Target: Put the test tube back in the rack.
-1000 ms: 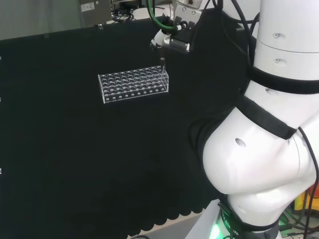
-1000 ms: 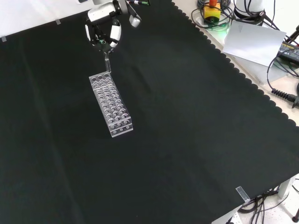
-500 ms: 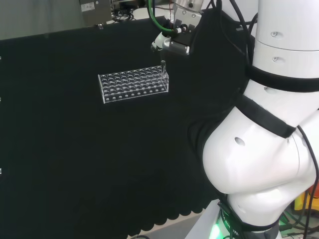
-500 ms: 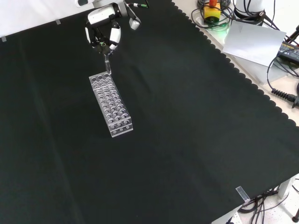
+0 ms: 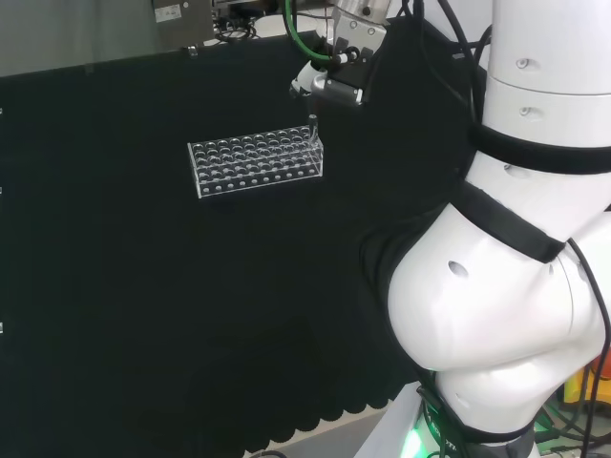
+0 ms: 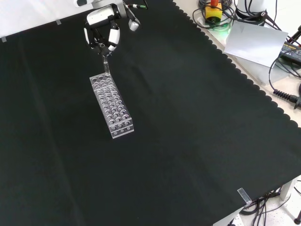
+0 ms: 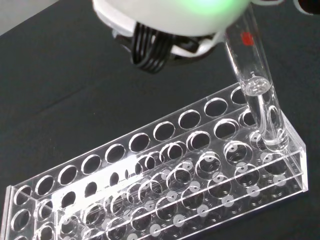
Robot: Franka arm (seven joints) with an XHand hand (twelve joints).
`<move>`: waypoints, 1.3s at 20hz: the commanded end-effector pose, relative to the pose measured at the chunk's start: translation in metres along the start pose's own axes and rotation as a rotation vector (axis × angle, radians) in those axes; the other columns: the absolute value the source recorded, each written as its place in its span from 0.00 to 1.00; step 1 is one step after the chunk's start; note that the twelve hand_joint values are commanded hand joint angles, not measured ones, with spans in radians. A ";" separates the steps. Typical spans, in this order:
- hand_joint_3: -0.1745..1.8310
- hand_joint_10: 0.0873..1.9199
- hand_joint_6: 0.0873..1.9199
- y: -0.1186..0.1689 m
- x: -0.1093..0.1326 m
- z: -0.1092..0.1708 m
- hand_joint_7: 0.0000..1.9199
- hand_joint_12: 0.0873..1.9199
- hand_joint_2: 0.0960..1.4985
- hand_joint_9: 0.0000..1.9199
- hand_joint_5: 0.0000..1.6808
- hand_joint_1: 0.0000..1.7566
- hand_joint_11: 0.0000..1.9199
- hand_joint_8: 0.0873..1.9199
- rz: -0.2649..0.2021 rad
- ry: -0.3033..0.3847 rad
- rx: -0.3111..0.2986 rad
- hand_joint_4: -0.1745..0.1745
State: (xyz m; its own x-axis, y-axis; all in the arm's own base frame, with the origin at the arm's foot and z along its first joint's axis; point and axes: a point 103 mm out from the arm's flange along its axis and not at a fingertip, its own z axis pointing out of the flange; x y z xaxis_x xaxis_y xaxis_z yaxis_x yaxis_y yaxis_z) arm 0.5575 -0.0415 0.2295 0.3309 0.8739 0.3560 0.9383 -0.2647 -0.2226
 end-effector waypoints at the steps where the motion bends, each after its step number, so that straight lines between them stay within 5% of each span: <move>1: 0.41 0.10 0.21 0.006 0.002 -0.001 0.93 0.47 0.38 0.91 0.82 0.70 0.64 0.26 -0.004 0.002 -0.009 0.00; 26: 0.41 0.10 0.21 0.002 -0.008 0.016 0.92 0.47 0.38 0.91 0.82 0.70 0.64 0.26 0.005 -0.003 0.025 0.00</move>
State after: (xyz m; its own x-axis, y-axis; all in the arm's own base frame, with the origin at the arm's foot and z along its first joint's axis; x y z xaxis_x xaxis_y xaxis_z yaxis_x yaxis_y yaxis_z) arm 0.5545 -0.0424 0.2143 0.3327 0.8744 0.3532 0.9354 -0.2584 -0.2414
